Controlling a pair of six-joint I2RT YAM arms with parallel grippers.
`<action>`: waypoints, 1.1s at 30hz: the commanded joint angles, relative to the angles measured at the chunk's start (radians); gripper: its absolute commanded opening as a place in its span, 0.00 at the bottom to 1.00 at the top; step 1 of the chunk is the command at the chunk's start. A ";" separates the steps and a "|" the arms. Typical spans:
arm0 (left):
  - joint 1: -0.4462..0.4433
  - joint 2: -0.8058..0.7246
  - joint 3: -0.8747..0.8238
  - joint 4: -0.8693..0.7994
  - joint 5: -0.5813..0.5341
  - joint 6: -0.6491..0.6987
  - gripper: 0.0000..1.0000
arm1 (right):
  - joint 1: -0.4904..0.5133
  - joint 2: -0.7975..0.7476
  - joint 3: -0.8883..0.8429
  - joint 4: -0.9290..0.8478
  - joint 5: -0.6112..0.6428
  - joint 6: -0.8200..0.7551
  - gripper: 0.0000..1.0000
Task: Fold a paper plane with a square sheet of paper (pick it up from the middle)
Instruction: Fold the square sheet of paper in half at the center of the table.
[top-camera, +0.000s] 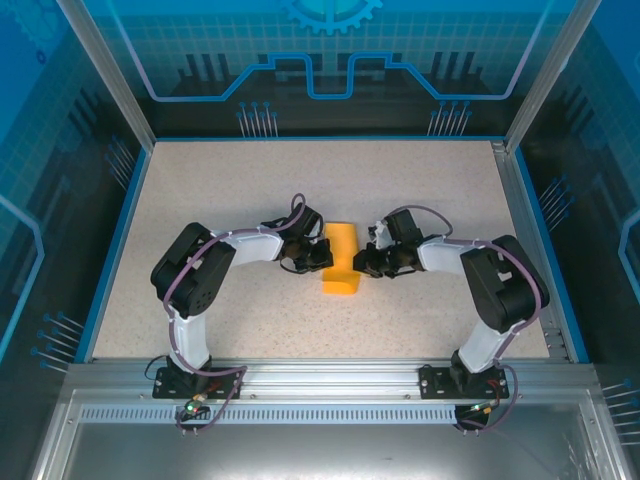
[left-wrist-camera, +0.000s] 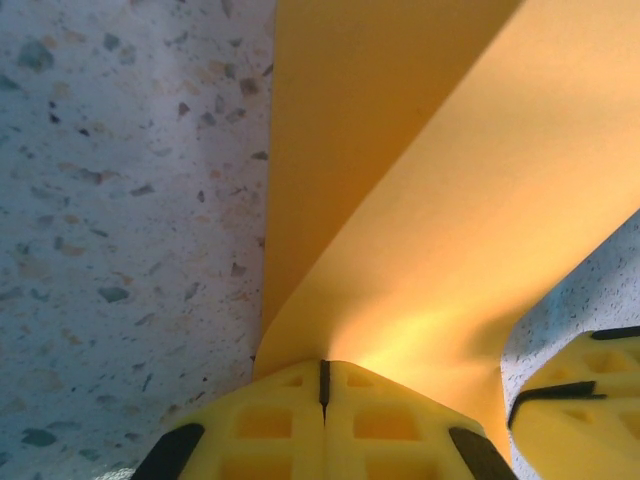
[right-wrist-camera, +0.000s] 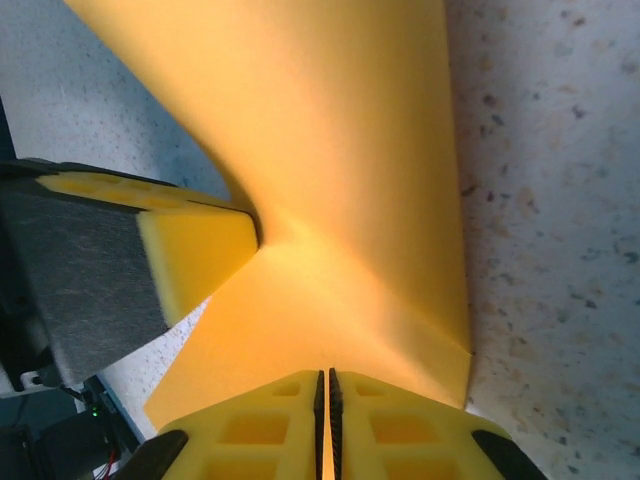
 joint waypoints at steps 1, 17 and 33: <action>-0.010 0.025 0.005 -0.064 -0.023 0.017 0.00 | 0.012 0.039 -0.038 0.032 -0.015 0.019 0.13; -0.010 0.024 0.005 -0.065 -0.023 0.017 0.00 | 0.028 -0.058 -0.048 -0.019 -0.005 -0.002 0.13; -0.010 0.024 0.006 -0.067 -0.021 0.021 0.00 | 0.057 0.011 -0.132 0.037 0.017 0.007 0.12</action>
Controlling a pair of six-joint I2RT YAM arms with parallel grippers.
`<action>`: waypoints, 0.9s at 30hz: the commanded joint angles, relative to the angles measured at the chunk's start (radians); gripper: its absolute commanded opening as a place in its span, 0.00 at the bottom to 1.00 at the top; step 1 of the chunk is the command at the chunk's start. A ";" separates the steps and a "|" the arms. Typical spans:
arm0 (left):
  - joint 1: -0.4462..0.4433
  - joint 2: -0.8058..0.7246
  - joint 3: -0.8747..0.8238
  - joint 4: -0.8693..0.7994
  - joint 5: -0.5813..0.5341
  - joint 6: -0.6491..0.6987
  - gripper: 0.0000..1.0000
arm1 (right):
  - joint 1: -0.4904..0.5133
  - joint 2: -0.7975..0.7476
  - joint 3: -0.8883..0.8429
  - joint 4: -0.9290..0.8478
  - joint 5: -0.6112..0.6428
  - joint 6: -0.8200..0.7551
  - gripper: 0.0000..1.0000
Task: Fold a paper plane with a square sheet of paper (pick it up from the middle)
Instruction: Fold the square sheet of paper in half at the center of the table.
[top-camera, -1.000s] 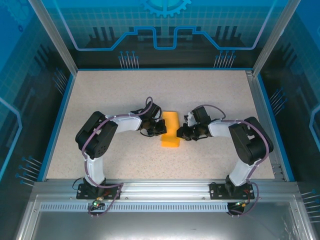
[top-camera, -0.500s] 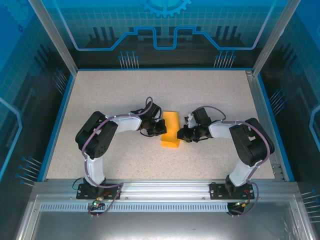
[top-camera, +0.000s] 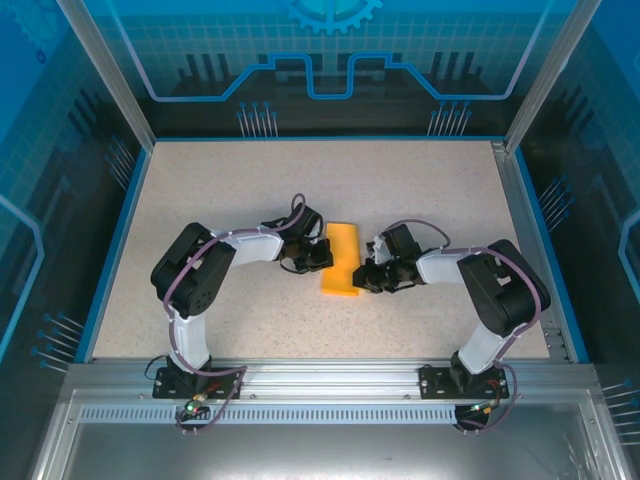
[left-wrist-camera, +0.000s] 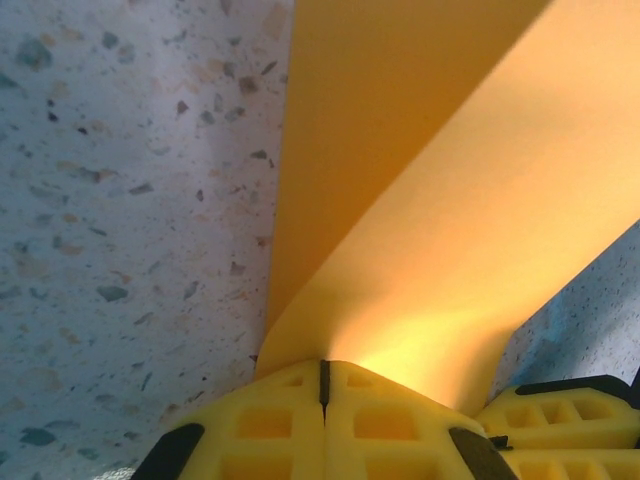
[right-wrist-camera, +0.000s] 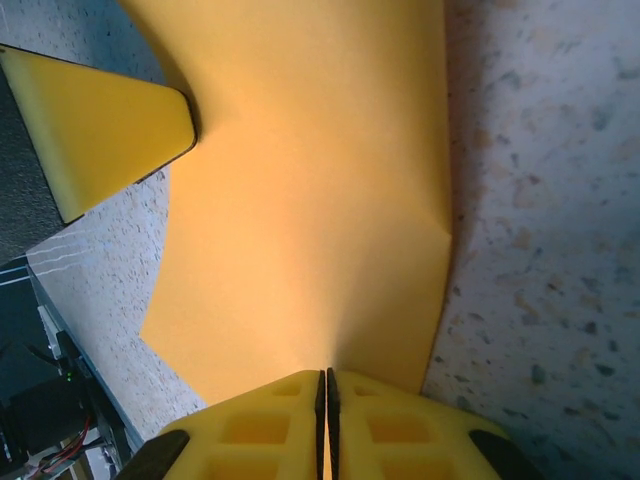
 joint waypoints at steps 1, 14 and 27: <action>-0.009 0.024 0.004 -0.065 -0.021 0.021 0.00 | 0.009 0.032 -0.016 -0.031 0.019 -0.012 0.12; -0.008 0.025 0.008 -0.063 -0.020 0.017 0.00 | 0.024 -0.068 -0.030 -0.029 -0.009 -0.005 0.13; -0.008 0.027 0.009 -0.064 -0.016 0.021 0.00 | 0.042 -0.005 -0.058 -0.026 0.028 -0.008 0.13</action>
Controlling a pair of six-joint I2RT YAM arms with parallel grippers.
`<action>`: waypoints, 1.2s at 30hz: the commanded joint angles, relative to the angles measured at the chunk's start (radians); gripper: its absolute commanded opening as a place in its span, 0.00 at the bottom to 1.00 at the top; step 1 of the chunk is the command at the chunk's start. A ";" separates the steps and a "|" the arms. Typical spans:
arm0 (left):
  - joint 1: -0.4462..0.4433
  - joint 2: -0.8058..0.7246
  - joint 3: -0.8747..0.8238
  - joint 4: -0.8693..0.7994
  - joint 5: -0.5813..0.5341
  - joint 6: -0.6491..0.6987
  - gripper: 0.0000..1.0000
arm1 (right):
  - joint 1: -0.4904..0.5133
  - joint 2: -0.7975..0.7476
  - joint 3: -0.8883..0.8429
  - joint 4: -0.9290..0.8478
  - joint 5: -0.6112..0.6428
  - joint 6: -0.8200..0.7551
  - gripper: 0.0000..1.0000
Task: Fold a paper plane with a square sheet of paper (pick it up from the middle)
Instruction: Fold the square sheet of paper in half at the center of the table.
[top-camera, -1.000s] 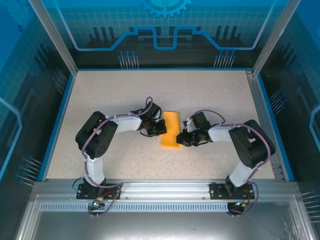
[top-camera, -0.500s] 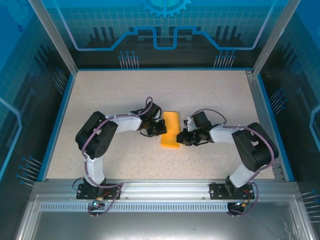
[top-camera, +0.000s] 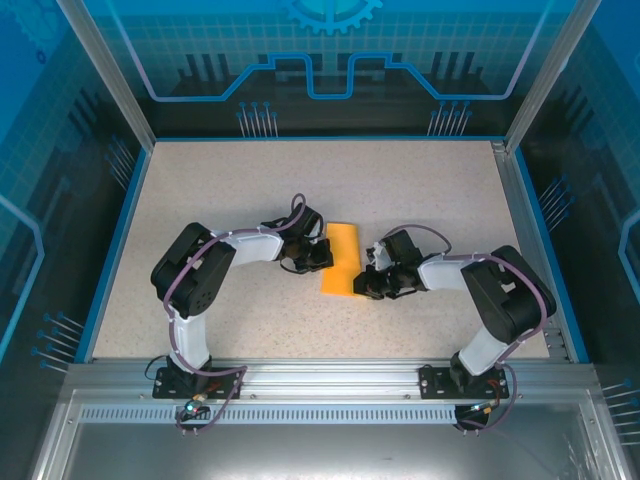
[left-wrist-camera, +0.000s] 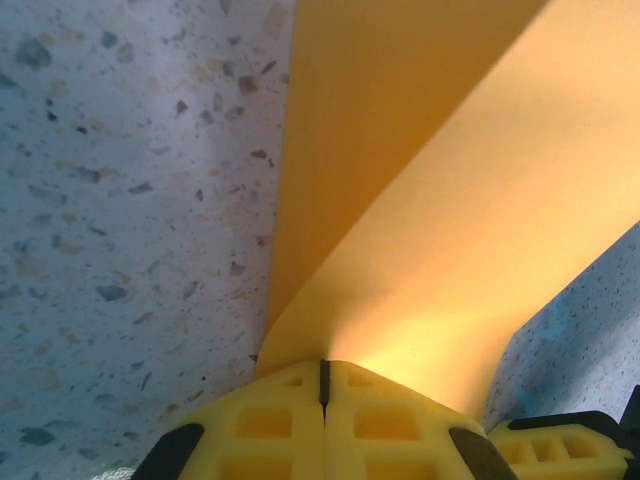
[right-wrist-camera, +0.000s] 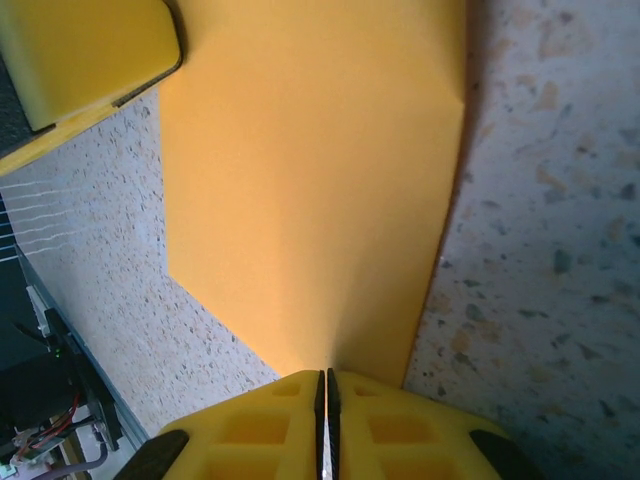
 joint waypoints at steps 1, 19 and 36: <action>-0.008 0.025 0.009 -0.066 -0.018 0.022 0.00 | 0.017 0.033 -0.007 -0.010 0.017 -0.004 0.13; -0.008 0.023 0.005 -0.065 -0.018 0.019 0.00 | 0.021 0.013 -0.037 -0.015 0.012 -0.011 0.13; -0.009 0.027 -0.001 -0.063 -0.017 0.022 0.00 | -0.073 -0.042 0.125 -0.082 0.012 -0.034 0.13</action>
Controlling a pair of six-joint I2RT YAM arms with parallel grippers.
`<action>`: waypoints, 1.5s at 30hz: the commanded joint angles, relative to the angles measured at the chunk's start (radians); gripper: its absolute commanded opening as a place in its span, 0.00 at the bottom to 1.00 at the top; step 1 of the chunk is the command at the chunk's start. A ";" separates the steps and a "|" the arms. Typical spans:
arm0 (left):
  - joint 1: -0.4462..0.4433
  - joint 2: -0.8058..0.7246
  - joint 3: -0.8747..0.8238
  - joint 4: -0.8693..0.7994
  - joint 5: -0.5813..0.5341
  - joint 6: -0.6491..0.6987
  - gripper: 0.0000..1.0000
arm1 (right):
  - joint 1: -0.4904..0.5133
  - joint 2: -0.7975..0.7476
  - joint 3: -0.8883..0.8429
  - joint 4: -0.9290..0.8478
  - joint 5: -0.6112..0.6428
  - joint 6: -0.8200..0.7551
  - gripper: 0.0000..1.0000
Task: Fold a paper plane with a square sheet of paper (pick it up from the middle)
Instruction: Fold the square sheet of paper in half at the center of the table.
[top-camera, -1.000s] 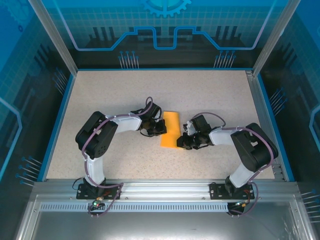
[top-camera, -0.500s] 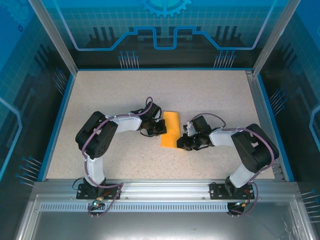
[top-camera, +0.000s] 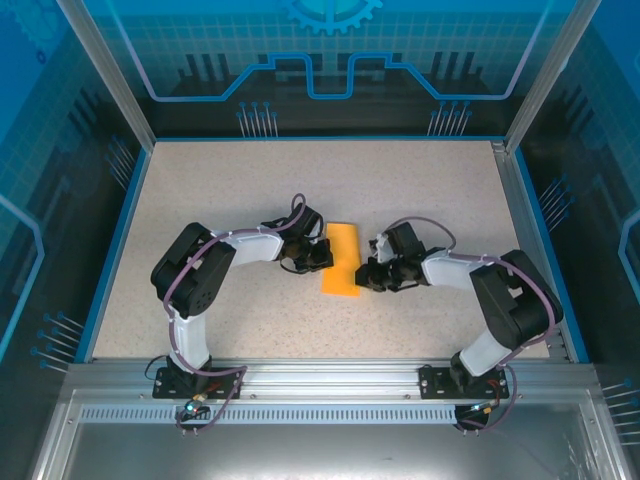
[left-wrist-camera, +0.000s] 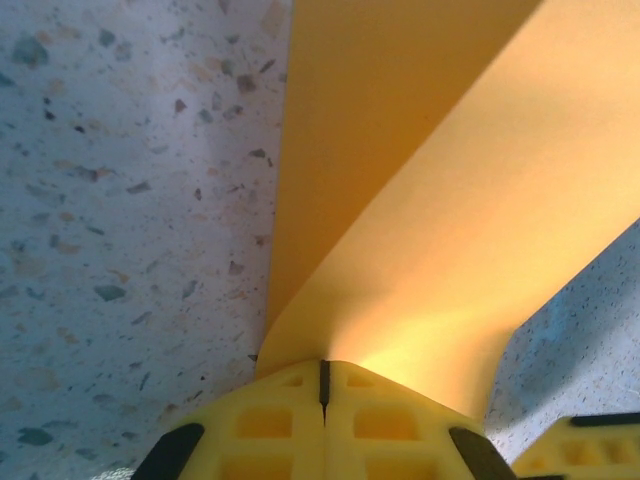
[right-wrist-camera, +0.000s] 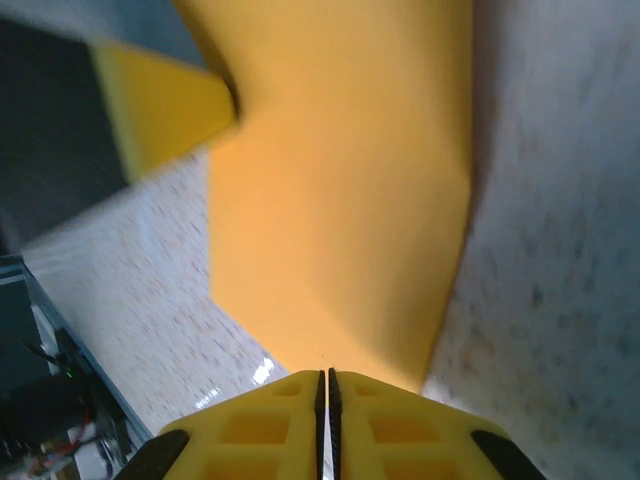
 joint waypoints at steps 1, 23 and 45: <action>-0.009 0.027 -0.001 -0.063 -0.019 0.023 0.00 | -0.043 0.027 0.069 0.002 -0.031 -0.020 0.13; -0.008 0.030 0.005 -0.072 -0.019 0.027 0.00 | -0.096 0.251 0.163 -0.015 -0.023 -0.066 0.13; -0.008 0.027 0.005 -0.077 -0.022 0.029 0.00 | -0.130 0.300 0.288 -0.073 -0.046 -0.103 0.14</action>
